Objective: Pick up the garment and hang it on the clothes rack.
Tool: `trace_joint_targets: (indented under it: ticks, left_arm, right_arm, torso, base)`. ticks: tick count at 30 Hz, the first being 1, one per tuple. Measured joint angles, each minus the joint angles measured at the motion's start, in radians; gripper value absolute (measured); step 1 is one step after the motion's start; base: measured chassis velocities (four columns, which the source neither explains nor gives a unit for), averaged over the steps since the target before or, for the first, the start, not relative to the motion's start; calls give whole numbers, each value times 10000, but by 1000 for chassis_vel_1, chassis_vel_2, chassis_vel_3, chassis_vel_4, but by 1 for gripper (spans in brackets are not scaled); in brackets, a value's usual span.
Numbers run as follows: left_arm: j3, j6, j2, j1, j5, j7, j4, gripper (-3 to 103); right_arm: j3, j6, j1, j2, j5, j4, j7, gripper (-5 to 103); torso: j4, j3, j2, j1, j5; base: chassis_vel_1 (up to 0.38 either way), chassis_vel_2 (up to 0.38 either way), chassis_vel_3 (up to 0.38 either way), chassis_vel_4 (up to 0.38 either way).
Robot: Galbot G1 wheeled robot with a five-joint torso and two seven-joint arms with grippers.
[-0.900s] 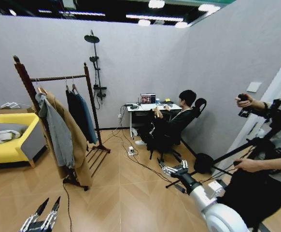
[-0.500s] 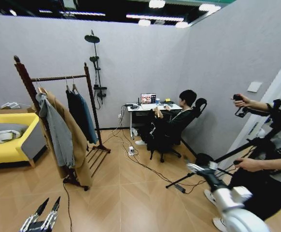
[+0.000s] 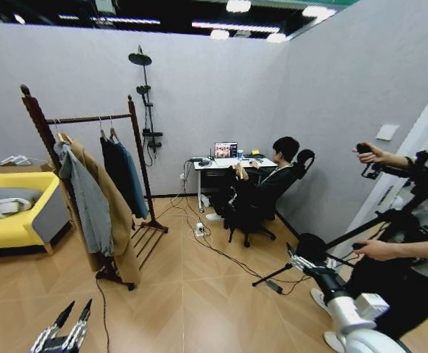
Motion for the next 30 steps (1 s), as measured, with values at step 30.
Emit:
trace_joint_targets:
  ticks: [30]
  left_arm:
    - [0, 0, 0, 0, 0, 0, 0, 46]
  right_arm:
    - [128, 921, -470, 593, -1197, 304, 136, 100]
  torso:
    - [0, 1, 0, 2, 1]
  base:
    - [0, 0, 0, 0]
